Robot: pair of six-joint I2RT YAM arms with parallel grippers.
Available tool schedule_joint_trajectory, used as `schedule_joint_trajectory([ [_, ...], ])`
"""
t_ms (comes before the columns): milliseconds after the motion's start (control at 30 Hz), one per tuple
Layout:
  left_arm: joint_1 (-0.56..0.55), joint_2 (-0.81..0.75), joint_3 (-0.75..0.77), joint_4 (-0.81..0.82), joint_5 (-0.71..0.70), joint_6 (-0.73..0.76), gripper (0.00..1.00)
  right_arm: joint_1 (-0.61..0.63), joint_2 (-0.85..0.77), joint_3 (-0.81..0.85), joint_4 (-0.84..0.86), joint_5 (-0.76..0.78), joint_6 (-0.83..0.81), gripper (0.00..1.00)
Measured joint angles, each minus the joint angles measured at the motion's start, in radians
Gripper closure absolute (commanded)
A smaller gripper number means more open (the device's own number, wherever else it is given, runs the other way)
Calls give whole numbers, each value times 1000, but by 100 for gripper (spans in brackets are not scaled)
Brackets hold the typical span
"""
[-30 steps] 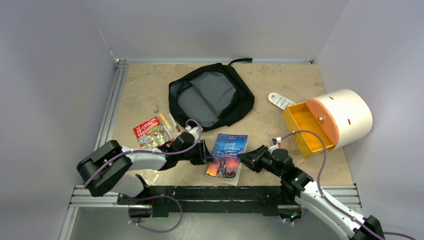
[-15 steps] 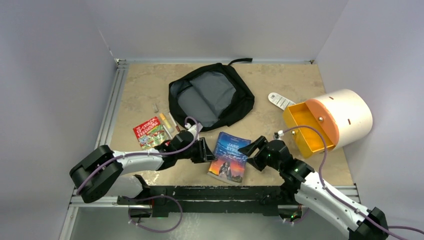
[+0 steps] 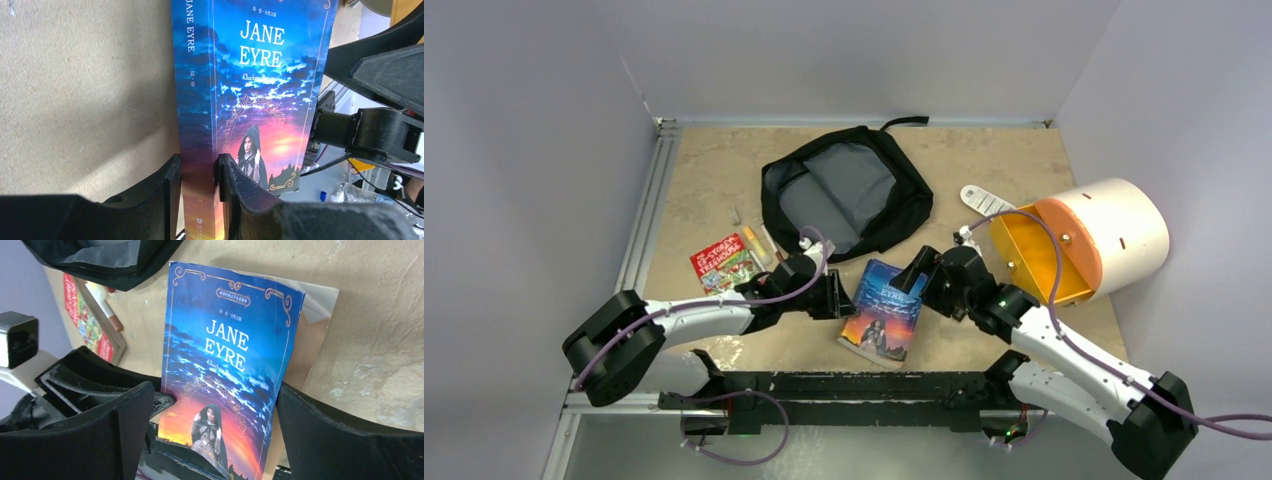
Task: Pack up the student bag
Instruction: Pick up the book from the center of the board.
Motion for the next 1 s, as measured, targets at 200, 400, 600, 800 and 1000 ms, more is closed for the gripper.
schedule_joint_trajectory([
  [200,0,0,66,-76,-26,80,100,0,68,123,-131,90,-85,6],
  [400,0,0,183,-152,-65,229,100,0,57,215,-204,153,-117,5],
  [600,0,-2,259,-195,-79,390,100,0,85,284,-191,117,-128,4],
  [800,-4,2,312,-239,-73,503,100,0,229,358,-164,43,-135,3],
  [1000,-14,5,327,-249,-63,557,100,0,327,404,-165,19,-131,2],
])
